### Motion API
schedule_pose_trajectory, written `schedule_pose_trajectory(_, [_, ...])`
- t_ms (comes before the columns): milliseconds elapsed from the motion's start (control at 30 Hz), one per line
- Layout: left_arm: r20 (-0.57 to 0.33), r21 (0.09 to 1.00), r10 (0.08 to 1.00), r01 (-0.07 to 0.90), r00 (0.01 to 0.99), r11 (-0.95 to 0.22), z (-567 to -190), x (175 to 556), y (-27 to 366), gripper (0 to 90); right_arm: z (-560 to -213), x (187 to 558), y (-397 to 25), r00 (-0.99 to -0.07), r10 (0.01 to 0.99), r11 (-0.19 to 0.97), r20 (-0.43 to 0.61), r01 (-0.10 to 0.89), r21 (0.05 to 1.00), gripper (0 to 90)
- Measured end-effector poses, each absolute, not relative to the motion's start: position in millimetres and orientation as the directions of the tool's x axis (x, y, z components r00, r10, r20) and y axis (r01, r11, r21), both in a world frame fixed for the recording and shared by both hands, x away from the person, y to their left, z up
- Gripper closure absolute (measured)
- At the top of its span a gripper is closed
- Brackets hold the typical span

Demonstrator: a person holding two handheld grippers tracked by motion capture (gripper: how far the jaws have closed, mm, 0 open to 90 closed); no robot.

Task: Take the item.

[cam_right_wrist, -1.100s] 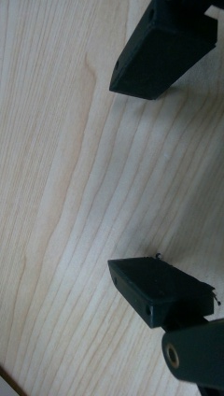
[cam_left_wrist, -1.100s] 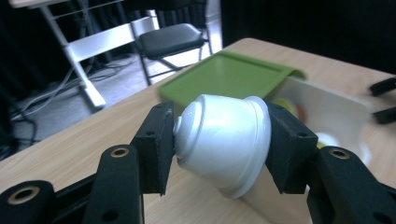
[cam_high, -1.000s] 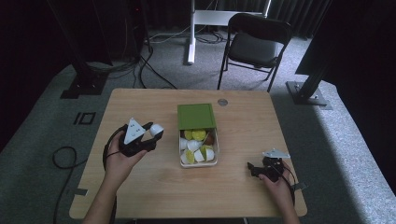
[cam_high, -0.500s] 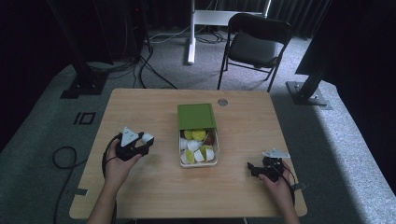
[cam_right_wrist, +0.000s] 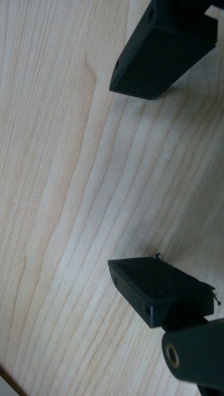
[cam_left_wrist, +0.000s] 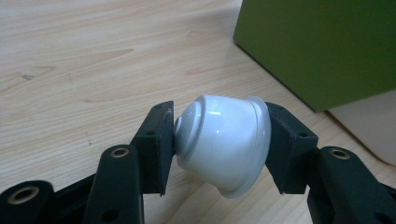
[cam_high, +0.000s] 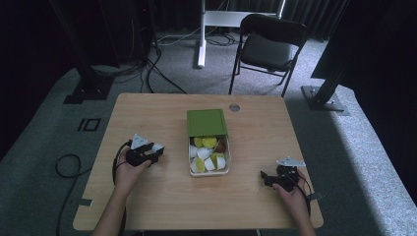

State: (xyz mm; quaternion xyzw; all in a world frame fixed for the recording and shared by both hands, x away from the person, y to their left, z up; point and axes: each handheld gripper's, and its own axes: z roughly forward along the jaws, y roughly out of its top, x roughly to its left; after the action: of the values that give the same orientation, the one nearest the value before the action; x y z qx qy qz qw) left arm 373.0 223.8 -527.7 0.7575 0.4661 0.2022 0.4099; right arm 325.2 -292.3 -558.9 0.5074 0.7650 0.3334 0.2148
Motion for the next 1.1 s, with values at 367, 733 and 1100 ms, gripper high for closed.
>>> schedule_pose_trajectory(367, [-0.122, 0.804, 0.873, 0.562, 0.472, -0.192, -538.7, 381.1, 224.2, 49.0, -558.9, 325.1, -292.3, -0.393, 0.920, 0.263, 0.010, 0.633, 0.728, 12.9])
schedule_pose_trajectory(733, [-0.119, 0.791, 0.867, 0.574, 0.484, -0.212, -539.2, 379.3, 226.2, 29.4, -558.9, 325.2, -292.3, -0.393, 0.920, 0.263, 0.010, 0.633, 0.728, 12.9])
schedule_pose_trajectory(1100, [-0.088, 0.796, 0.846, 0.547, 0.526, -0.258, -530.2, 355.8, 232.6, 25.3, -559.0, 325.2, -292.3, -0.393, 0.920, 0.263, 0.010, 0.632, 0.729, 12.9])
